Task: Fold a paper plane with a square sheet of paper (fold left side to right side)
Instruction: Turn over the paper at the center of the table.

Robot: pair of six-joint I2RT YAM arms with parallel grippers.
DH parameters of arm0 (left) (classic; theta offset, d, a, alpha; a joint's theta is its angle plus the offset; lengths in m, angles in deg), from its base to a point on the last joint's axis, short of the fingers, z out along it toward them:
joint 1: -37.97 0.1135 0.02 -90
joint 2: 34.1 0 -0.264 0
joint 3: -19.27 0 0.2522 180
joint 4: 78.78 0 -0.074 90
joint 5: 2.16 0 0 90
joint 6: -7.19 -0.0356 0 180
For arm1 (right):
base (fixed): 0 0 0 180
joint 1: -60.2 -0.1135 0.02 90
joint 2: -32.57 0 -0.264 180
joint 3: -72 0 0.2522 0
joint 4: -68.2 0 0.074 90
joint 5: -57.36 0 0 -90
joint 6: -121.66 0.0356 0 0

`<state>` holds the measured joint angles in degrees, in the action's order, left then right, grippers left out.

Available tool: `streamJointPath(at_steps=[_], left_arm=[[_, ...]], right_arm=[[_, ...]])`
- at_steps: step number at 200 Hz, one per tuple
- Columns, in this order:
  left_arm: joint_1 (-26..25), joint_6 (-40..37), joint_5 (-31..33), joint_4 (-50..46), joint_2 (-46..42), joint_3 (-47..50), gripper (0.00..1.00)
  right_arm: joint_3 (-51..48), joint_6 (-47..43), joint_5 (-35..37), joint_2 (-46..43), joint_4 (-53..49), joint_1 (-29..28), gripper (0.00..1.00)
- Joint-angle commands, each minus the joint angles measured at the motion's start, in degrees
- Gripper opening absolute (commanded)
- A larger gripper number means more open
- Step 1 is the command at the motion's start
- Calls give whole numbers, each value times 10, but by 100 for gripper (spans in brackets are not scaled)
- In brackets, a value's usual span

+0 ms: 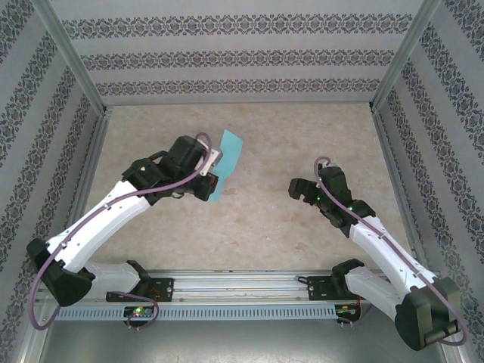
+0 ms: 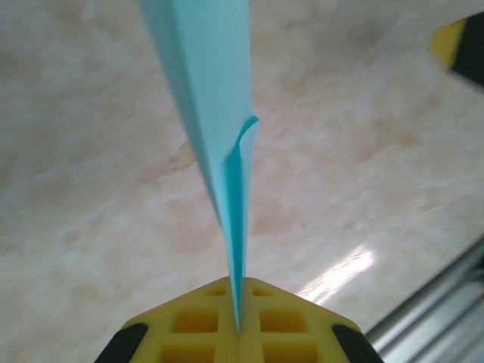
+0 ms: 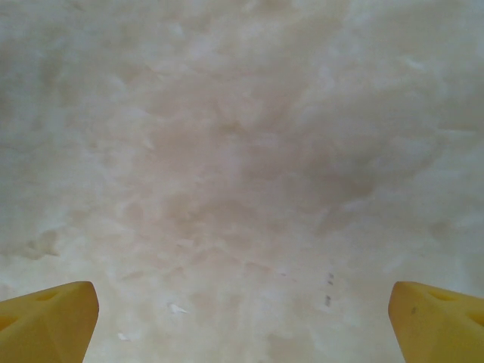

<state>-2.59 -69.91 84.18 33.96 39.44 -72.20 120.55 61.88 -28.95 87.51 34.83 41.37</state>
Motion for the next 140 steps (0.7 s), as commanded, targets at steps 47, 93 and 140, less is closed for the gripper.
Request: streamJointPath(at_steps=[47,93,140], left_arm=[[-120,186,350,-198,108,-41,0],[-143,276,373,-217,166,-38,0],[-150,364,288,-135,221,-19,0]], right_arm=[[7,33,83,20,-48,7,98],[2,32,91,39,-39,7,98],[-2,26,91,42,-23,7,98]])
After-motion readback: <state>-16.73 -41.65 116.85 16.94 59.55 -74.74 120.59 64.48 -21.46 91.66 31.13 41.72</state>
